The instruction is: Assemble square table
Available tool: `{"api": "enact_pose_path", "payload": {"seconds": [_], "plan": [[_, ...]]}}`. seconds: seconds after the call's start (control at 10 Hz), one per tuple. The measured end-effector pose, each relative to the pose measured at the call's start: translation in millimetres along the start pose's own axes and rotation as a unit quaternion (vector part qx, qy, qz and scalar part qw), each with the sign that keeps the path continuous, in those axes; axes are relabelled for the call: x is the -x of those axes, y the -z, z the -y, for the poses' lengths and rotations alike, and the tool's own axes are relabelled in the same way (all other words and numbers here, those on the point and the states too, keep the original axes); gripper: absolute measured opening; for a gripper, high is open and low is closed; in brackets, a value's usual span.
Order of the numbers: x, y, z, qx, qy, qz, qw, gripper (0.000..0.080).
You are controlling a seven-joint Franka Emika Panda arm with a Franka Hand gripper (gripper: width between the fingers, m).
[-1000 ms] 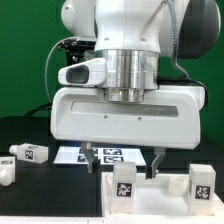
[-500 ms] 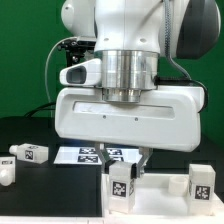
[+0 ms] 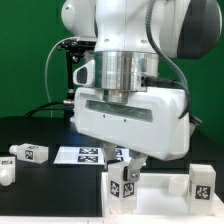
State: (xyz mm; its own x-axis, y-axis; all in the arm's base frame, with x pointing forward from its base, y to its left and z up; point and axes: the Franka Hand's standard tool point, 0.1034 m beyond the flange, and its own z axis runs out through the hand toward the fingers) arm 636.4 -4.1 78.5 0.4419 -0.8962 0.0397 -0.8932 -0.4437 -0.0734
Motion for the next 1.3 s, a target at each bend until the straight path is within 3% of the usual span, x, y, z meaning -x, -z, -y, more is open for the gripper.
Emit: {"api": "enact_pose_path", "payload": {"seconds": [0.1,0.3,0.4,0.5,0.7,0.8,0.9,1.0,1.1,1.3], "plan": [[-1.0,0.0,-1.1,0.002,-0.1,0.008,0.995,0.0284],[8.0,0.7,5.1,0.001,-0.287,0.005,0.958,0.0284],[8.2,0.5,3.1,-0.011,-0.339,-0.004,0.941,0.0285],[8.1,0.5,2.5,-0.015,-0.374,-0.005,0.927,0.0285],[7.7,0.2,1.9,-0.012,-0.322,-0.009,0.947,0.0286],[8.8,-0.2,1.7,-0.008,-0.265,-0.015,0.964,0.0499],[9.2,0.7,2.8,-0.006,-0.199,-0.02,0.98,0.0499],[8.9,1.6,4.8,-0.005,-0.089,-0.028,0.996,0.0617],[10.8,1.1,7.0,-0.007,0.004,-0.031,0.999,0.064],[9.7,0.8,6.4,-0.005,0.052,-0.032,0.998,0.0648]]}}
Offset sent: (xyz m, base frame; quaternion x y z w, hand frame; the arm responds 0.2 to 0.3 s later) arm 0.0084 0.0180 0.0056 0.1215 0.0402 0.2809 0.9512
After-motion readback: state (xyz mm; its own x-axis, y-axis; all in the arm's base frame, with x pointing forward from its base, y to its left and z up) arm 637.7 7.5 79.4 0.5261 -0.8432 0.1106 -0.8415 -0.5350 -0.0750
